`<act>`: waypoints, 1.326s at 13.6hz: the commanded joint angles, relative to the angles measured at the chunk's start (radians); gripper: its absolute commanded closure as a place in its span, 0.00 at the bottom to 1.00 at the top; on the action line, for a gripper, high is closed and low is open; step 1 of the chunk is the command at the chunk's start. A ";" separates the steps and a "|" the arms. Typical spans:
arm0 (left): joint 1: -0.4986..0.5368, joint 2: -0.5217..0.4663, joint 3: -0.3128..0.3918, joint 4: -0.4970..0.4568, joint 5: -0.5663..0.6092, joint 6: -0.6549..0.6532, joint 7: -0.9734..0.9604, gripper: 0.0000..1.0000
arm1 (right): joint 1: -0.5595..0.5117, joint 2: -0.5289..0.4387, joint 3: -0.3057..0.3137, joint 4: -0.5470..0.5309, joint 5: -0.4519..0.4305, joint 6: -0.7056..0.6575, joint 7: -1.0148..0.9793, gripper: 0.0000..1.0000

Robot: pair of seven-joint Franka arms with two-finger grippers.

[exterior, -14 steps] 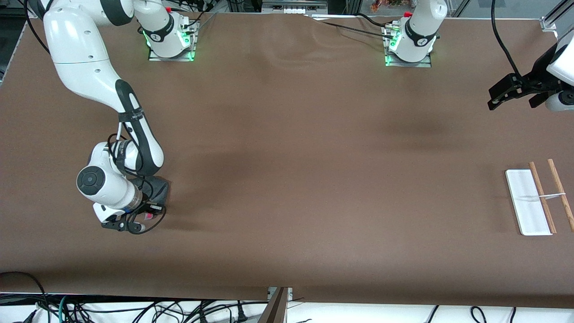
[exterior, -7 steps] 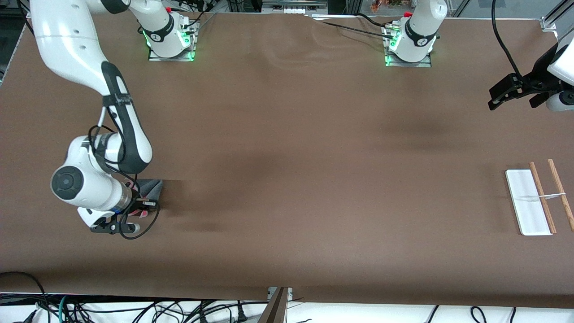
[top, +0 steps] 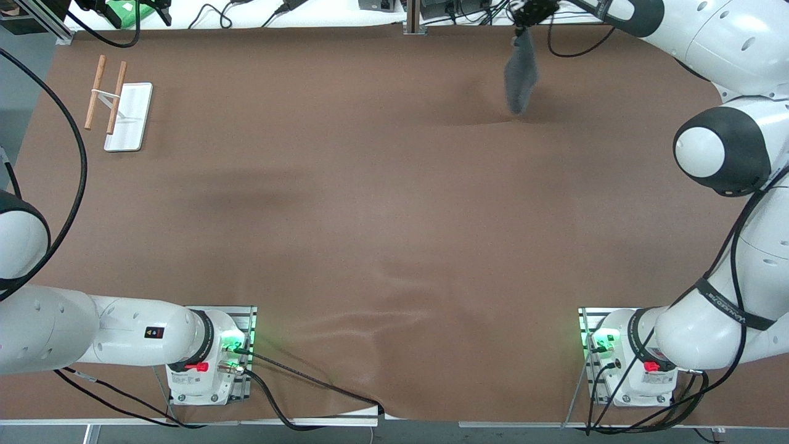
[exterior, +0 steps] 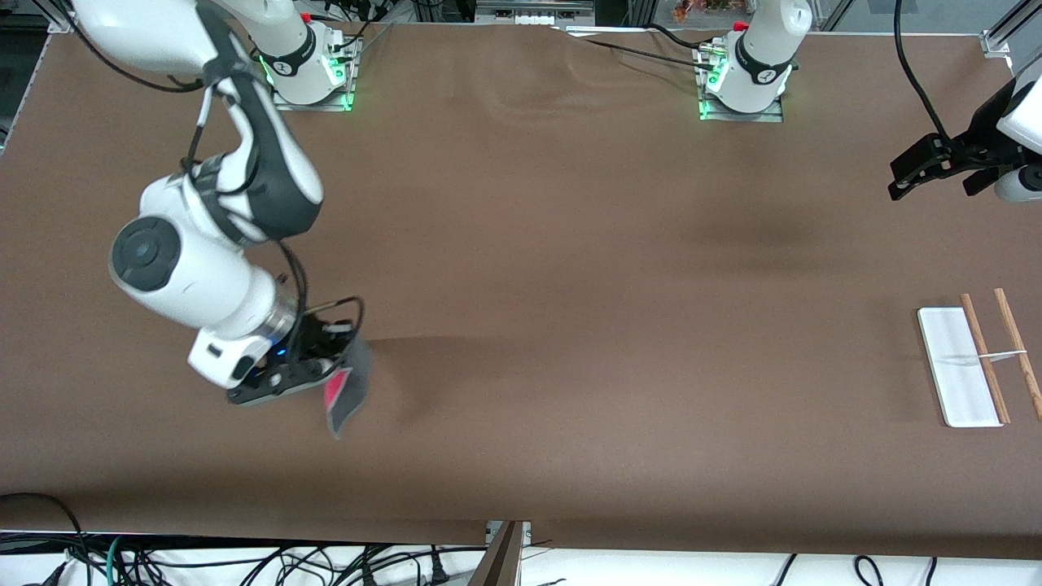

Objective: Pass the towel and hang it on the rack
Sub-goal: 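Lift the towel with the right gripper while the left gripper approaches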

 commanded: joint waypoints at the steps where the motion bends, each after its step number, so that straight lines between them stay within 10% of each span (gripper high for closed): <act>1: -0.001 -0.017 0.008 -0.023 -0.024 0.015 0.015 0.00 | 0.014 -0.054 0.093 -0.006 0.006 -0.018 -0.013 1.00; 18: -0.001 0.043 -0.011 -0.455 -0.146 0.579 0.322 0.00 | 0.299 -0.052 0.172 0.006 0.009 0.217 -0.026 1.00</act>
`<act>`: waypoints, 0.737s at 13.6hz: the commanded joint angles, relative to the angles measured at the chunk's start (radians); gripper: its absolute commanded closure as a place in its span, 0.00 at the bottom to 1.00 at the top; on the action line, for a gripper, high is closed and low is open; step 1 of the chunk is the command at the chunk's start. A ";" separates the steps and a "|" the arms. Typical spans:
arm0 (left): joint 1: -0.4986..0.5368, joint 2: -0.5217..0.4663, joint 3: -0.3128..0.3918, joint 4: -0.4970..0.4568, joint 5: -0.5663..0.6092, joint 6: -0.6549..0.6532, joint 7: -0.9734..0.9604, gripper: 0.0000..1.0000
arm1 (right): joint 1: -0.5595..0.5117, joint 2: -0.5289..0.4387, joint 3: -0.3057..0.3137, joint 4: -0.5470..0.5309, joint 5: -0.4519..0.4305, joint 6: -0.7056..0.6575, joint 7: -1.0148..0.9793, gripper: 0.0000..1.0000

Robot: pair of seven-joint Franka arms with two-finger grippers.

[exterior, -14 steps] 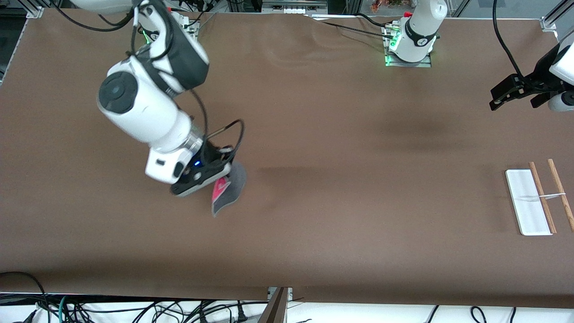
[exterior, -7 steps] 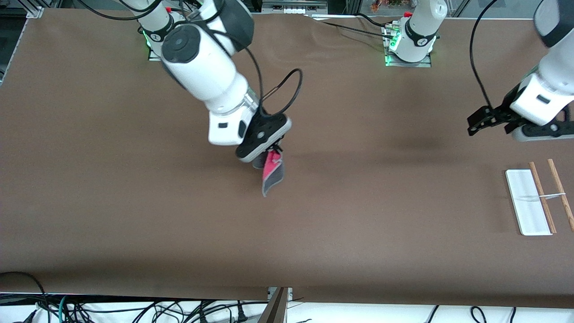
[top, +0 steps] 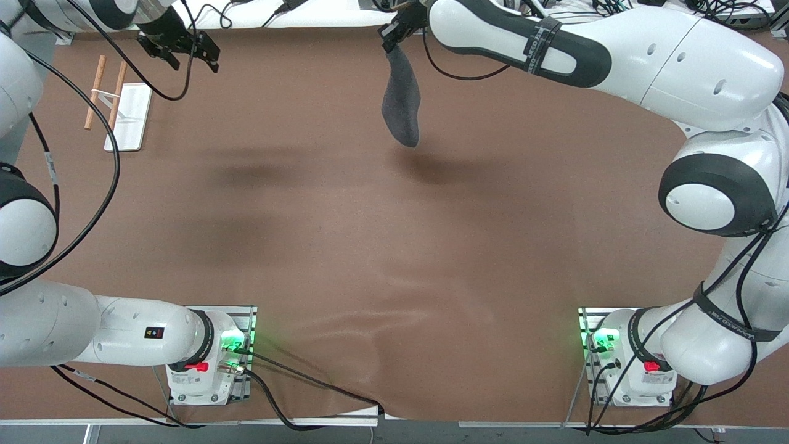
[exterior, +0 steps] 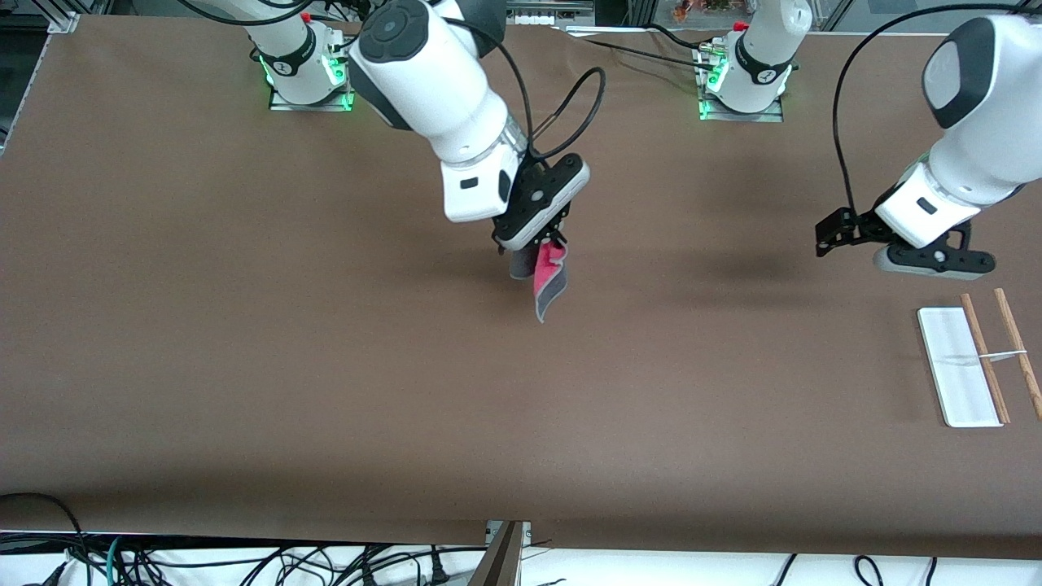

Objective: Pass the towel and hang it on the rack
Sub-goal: 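Lift the towel with the right gripper while the left gripper approaches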

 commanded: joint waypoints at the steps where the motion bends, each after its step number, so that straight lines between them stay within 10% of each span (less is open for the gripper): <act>1: 0.000 -0.008 -0.001 -0.105 -0.077 0.140 0.090 0.00 | 0.044 0.000 -0.002 0.005 0.007 0.009 -0.023 1.00; 10: -0.002 0.127 -0.050 -0.138 -0.460 0.321 0.783 0.00 | 0.094 0.018 -0.003 0.004 -0.013 0.121 -0.271 1.00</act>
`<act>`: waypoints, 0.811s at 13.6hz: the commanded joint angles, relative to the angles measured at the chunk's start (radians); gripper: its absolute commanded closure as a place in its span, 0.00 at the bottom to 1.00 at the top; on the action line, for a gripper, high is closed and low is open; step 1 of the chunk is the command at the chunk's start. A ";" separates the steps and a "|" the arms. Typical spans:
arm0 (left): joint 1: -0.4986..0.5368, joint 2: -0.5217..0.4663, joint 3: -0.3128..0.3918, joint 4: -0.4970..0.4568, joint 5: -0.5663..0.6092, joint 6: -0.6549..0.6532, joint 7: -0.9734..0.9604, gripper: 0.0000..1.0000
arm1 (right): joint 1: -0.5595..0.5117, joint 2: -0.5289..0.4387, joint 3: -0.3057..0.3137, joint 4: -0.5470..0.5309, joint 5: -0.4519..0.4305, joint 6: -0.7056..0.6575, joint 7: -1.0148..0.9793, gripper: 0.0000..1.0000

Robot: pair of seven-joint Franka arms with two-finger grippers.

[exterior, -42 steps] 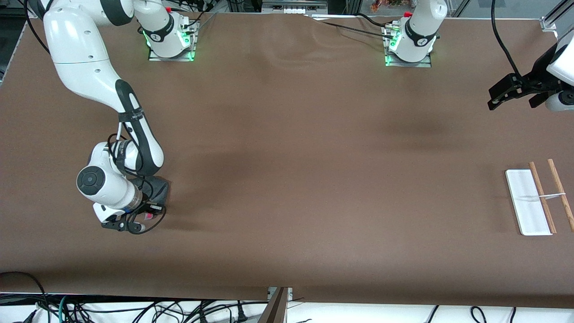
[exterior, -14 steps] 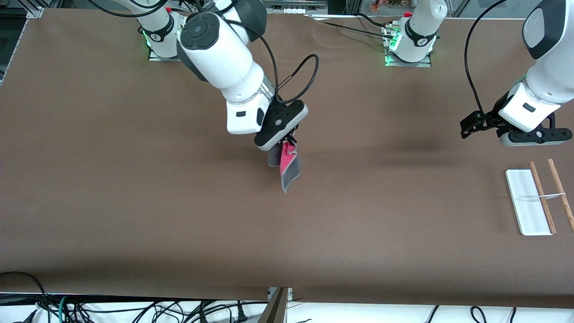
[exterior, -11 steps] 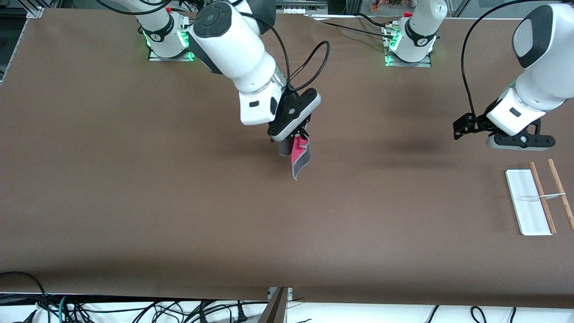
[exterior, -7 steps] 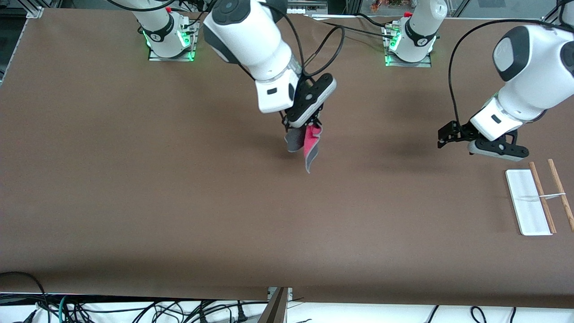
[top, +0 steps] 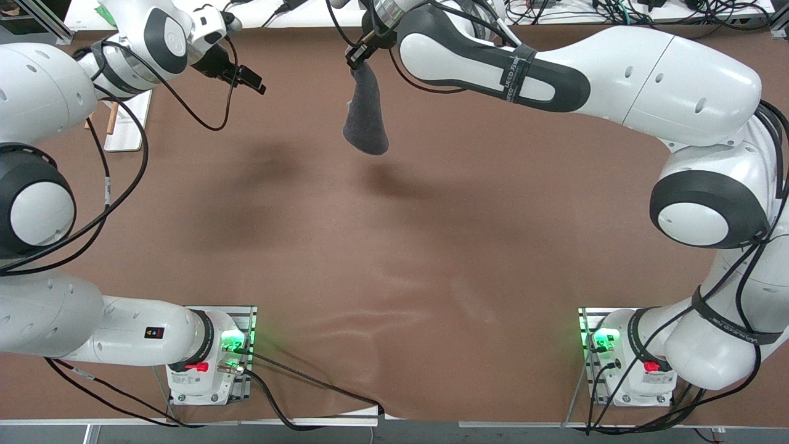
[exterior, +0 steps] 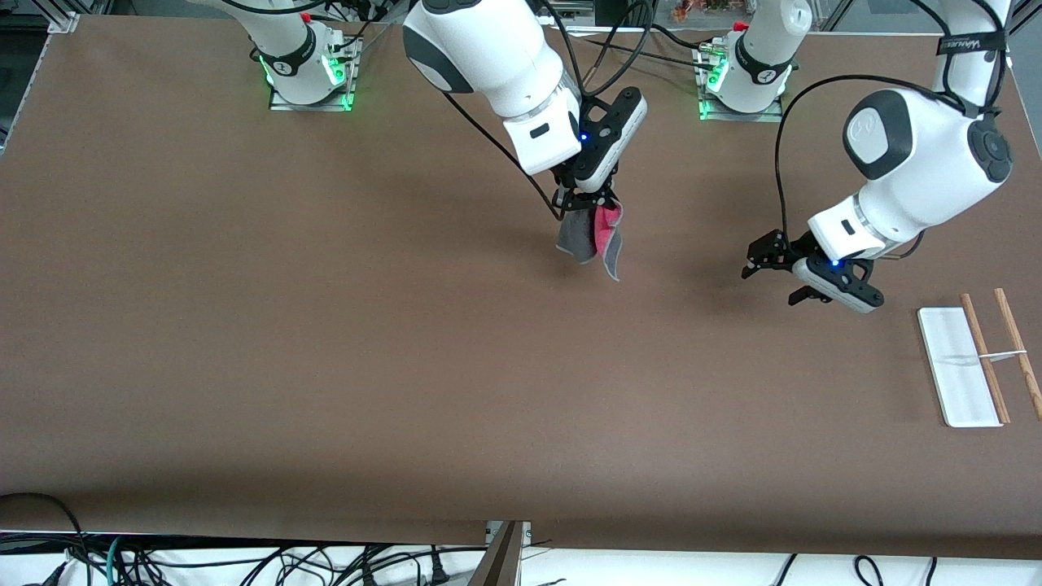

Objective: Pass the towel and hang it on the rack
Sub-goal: 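Grasp the hanging towel with the left gripper beside the right gripper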

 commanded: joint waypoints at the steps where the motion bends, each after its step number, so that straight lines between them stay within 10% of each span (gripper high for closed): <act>1: -0.001 0.035 -0.001 0.009 -0.103 0.015 0.296 0.00 | -0.002 0.014 -0.003 0.004 -0.006 0.055 -0.153 1.00; 11: -0.156 0.267 -0.002 0.202 -0.505 0.015 1.021 0.00 | -0.043 0.041 -0.009 0.004 0.001 0.151 -0.407 1.00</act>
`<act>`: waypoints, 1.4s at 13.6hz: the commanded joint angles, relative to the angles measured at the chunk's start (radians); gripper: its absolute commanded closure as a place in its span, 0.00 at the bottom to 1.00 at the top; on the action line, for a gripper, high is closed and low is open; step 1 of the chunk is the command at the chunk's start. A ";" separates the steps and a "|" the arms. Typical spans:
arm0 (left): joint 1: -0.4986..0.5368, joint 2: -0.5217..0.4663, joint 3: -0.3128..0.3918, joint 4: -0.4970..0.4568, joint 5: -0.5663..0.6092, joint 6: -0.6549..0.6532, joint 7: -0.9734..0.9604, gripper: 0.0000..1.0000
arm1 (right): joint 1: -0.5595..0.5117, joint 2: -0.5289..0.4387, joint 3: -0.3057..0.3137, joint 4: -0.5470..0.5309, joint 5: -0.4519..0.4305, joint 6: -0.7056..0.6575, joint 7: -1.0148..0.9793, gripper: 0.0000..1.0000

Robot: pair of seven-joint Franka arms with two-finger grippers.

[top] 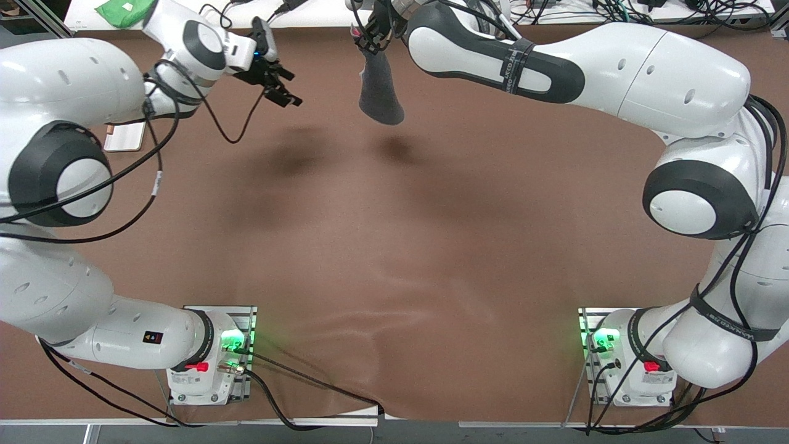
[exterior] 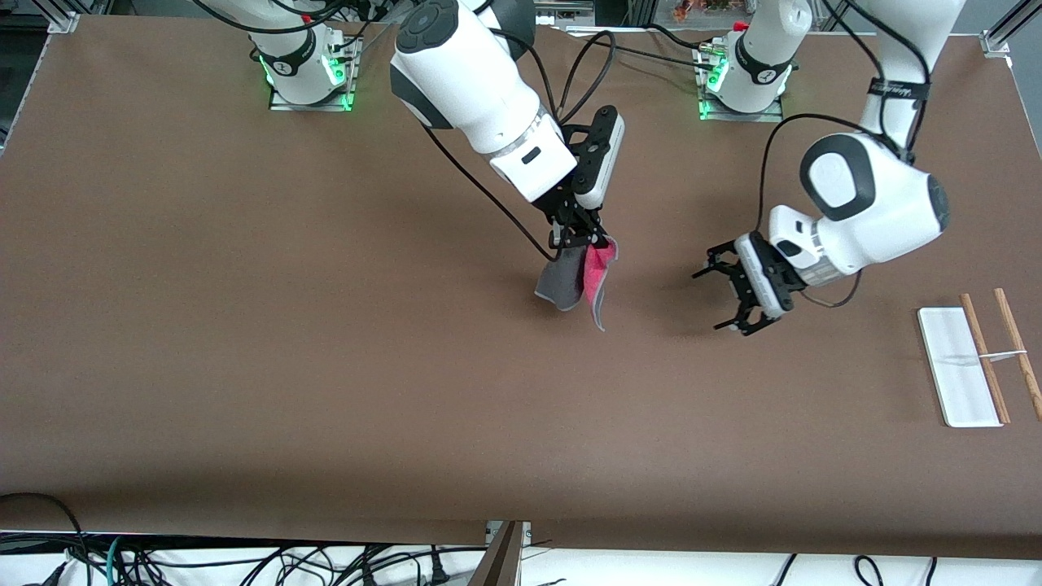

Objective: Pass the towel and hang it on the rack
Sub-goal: 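Grasp the hanging towel with the left gripper beside the right gripper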

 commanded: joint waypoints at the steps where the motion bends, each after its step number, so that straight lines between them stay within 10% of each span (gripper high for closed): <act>1: -0.068 0.115 0.010 0.122 -0.107 0.007 0.080 0.00 | -0.003 0.001 0.007 0.005 0.002 0.016 -0.025 1.00; 6: -0.159 0.231 0.026 0.329 -0.155 0.026 0.088 0.00 | -0.003 0.001 0.007 0.005 0.005 0.017 -0.023 1.00; 19: -0.254 0.304 0.075 0.413 0.034 0.089 0.154 0.00 | -0.003 0.006 0.007 0.005 0.005 0.017 -0.017 1.00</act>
